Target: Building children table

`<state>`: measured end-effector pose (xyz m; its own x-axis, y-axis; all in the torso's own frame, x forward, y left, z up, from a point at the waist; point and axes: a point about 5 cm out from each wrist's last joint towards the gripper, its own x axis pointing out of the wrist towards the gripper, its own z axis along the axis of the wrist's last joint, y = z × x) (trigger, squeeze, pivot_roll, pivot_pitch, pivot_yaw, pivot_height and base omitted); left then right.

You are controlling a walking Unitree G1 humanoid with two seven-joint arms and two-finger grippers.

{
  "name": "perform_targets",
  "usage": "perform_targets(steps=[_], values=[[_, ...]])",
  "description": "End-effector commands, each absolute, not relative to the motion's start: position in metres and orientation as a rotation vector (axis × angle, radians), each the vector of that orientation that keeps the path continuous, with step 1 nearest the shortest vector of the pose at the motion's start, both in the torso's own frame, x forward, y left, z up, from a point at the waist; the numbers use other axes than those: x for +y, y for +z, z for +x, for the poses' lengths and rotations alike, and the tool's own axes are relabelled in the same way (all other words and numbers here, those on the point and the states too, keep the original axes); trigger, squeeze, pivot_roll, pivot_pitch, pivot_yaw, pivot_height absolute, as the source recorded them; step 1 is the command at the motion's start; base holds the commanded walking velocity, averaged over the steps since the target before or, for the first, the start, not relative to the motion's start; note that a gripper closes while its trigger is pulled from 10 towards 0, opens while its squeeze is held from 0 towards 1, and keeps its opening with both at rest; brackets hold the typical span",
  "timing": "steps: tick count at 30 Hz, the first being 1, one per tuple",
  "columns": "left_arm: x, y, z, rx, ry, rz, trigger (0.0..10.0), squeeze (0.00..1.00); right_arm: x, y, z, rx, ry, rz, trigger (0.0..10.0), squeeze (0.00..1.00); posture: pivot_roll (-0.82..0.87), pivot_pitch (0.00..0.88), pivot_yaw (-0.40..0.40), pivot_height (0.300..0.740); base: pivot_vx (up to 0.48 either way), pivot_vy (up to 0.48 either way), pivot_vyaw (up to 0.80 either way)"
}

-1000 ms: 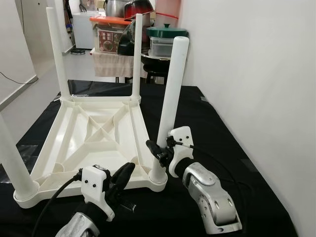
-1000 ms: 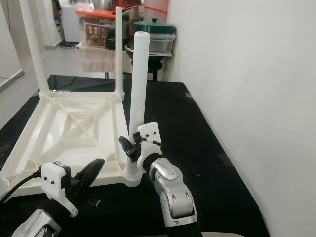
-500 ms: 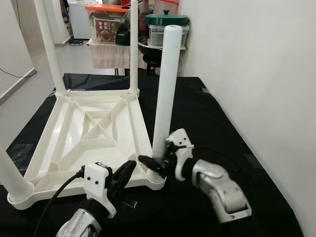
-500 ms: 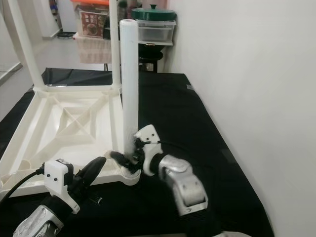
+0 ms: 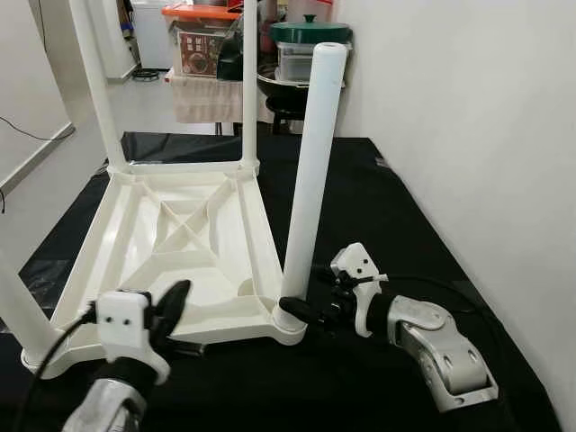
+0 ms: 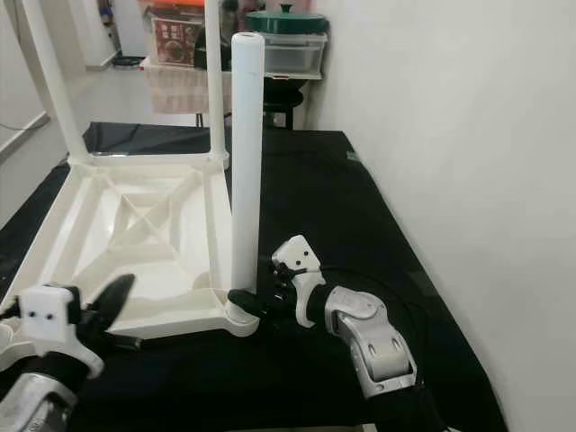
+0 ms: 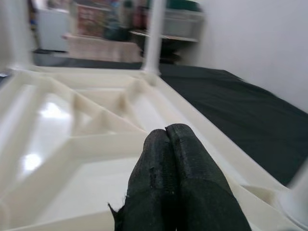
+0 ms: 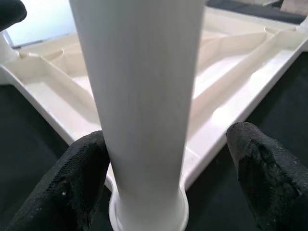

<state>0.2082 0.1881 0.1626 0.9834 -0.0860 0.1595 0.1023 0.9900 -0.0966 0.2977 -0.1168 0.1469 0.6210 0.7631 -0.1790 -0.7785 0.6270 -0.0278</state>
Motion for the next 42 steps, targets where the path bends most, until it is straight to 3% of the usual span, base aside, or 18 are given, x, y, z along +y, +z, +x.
perform_targets(steps=[1, 14, 33, 42], values=[[0.194, 0.164, 0.207, -0.149, -0.043, -0.106, 10.0, 0.00, -0.119, 0.145, 0.300, 0.147, 0.841, -0.080, 10.0, 0.00, 0.05, 0.000, -0.064, 0.740, 0.000, 0.000, 0.00], [0.199, 0.134, 0.201, 0.065, 0.103, -0.073, 10.0, 0.00, -0.117, 0.141, 0.308, 0.147, 0.767, -0.022, 10.0, 0.00, 0.05, 0.000, -0.055, 0.740, -0.038, 0.096, 0.00], [0.201, 0.139, 0.199, 0.054, 0.118, -0.019, 10.0, 0.00, -0.105, 0.135, 0.307, 0.180, 0.704, -0.100, 10.0, 0.00, 0.06, 0.000, -0.050, 0.740, 0.000, 0.426, 0.00], [0.201, 0.143, 0.197, 0.018, 0.103, 0.049, 10.0, 0.00, -0.107, 0.133, 0.311, 0.205, 0.637, -0.139, 10.0, 0.00, 0.06, 0.000, -0.049, 0.740, 0.000, 0.000, 0.00]])
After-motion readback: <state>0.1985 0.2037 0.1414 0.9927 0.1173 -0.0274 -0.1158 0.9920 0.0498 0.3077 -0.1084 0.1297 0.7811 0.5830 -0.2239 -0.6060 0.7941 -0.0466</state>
